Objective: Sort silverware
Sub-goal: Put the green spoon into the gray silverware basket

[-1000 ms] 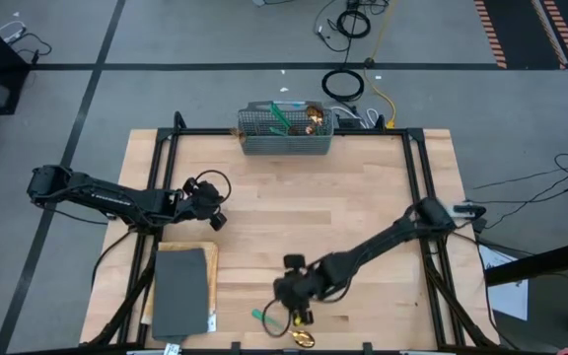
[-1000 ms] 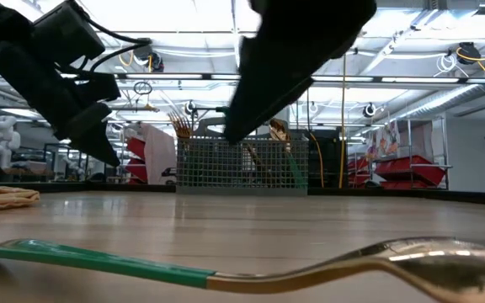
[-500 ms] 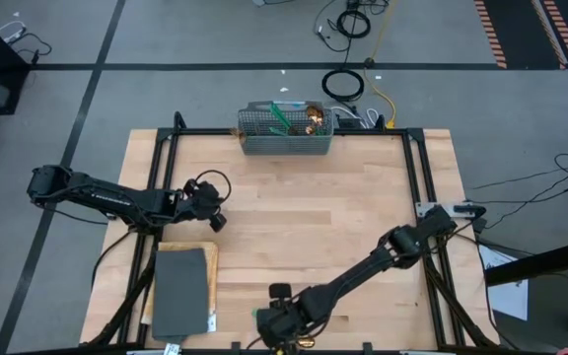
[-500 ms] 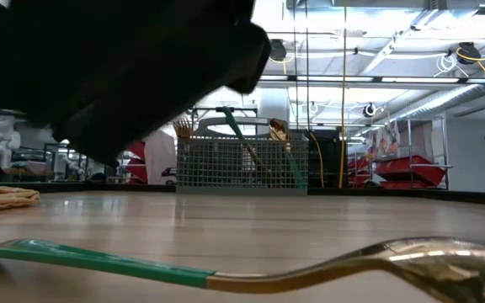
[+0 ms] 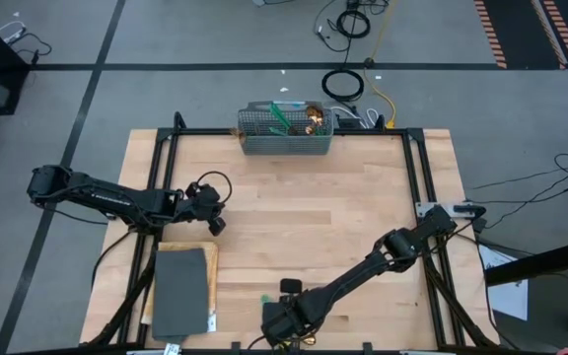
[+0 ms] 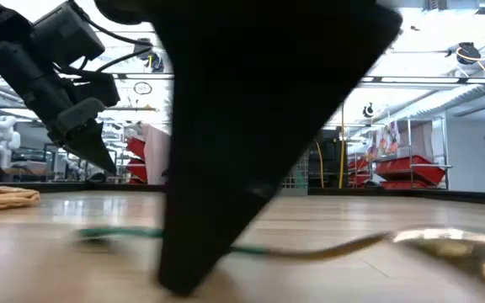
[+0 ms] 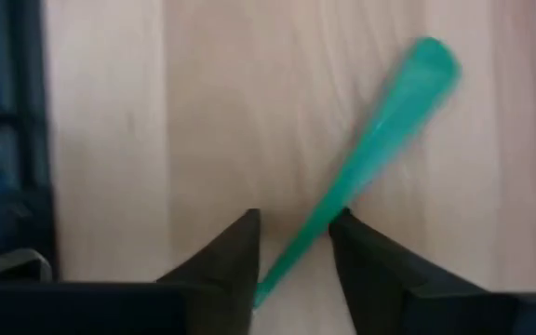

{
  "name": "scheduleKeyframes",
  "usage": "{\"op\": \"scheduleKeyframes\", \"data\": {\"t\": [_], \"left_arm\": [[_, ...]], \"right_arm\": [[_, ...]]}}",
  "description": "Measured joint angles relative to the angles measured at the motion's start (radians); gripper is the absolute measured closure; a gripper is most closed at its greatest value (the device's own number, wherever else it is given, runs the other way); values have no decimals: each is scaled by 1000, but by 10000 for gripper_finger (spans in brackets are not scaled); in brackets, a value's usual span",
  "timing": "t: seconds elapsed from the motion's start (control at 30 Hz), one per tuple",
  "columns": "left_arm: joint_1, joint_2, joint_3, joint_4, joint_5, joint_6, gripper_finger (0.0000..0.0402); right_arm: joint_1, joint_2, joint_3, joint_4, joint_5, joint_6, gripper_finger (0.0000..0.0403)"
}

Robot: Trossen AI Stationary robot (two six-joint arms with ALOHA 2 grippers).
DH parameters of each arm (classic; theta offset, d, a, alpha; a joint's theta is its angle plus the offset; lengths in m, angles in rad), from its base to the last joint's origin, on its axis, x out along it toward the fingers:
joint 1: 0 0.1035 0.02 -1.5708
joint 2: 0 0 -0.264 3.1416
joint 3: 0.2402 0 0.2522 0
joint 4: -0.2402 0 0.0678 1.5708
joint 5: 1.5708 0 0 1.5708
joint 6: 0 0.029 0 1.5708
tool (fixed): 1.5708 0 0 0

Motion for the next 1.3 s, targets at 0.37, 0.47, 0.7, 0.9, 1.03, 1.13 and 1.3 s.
{"op": "scheduleKeyframes", "data": {"t": [0.37,0.47,0.7,0.9,1.03,1.13,1.3], "left_arm": [[0,0,0,0,-4,8,391],[0,0,0,-4,-6,10,391],[0,0,0,-3,-18,11,391],[0,7,0,-26,-40,20,391],[0,9,0,-33,-45,38,391],[0,14,0,-31,-46,61,391],[0,19,0,-28,-78,63,391]], "right_arm": [[2,-5,-4,-321,145,-136,399],[-9,-12,-10,-470,278,-142,401],[-100,-116,-39,-623,482,-197,402],[-245,-226,-70,-632,622,-326,402],[-361,-287,-120,-632,694,-463,403],[-443,-346,-161,-632,815,-577,403],[-561,-397,-171,-628,1014,-764,403]]}}
